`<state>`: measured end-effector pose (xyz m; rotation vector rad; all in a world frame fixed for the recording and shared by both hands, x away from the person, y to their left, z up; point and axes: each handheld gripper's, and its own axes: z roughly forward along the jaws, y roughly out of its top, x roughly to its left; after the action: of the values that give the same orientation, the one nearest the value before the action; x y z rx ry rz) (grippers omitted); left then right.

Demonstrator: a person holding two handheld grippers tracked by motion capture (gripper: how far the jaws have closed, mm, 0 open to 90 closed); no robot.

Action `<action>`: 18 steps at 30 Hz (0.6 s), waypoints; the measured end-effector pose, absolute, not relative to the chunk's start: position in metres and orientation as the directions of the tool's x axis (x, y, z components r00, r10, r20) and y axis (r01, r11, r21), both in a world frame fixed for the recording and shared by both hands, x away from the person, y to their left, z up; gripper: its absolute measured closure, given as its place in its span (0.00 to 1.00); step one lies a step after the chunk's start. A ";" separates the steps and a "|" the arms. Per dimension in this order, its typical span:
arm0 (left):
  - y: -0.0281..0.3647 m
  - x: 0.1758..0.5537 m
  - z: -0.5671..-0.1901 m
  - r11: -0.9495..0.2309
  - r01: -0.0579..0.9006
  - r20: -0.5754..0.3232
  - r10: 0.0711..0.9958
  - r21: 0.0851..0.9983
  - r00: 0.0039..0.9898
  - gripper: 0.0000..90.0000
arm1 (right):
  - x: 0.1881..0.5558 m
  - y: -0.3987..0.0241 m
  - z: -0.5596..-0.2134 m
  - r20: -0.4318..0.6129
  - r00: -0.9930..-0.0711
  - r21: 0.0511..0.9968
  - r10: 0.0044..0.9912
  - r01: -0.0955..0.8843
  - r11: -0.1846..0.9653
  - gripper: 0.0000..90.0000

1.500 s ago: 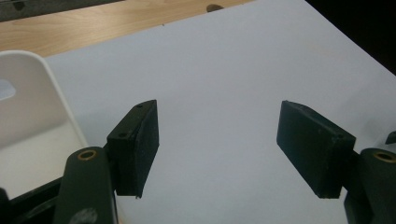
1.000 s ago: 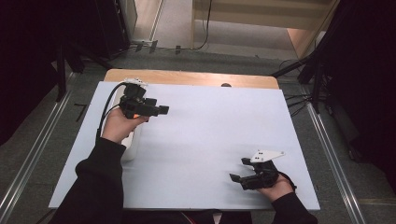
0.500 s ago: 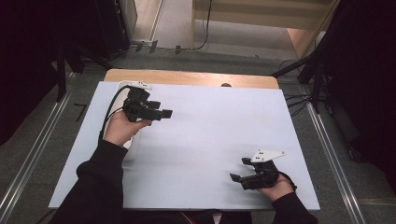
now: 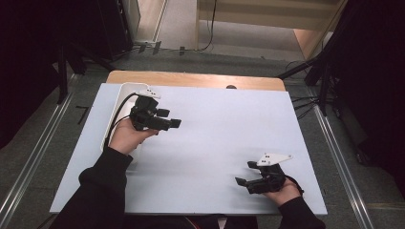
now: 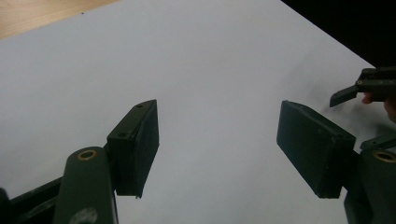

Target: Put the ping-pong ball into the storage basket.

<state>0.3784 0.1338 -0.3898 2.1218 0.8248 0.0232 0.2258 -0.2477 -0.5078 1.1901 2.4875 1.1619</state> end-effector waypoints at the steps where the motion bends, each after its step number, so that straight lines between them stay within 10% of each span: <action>1: 0.134 0.377 -0.390 -0.431 0.549 -0.263 0.562 0.716 0.784 0.33 | 0.226 -0.248 -0.508 0.183 -0.674 0.701 0.715 0.600 0.386 0.20; 18: 0.136 0.361 -0.399 -0.456 0.526 -0.233 0.555 0.718 0.799 0.33 | 0.226 -0.247 -0.508 0.185 -0.673 0.701 0.716 0.601 0.383 0.20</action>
<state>0.3608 0.1358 -0.3989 2.1437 0.7962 0.0439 0.2257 -0.2472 -0.5076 1.1935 2.4860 1.1637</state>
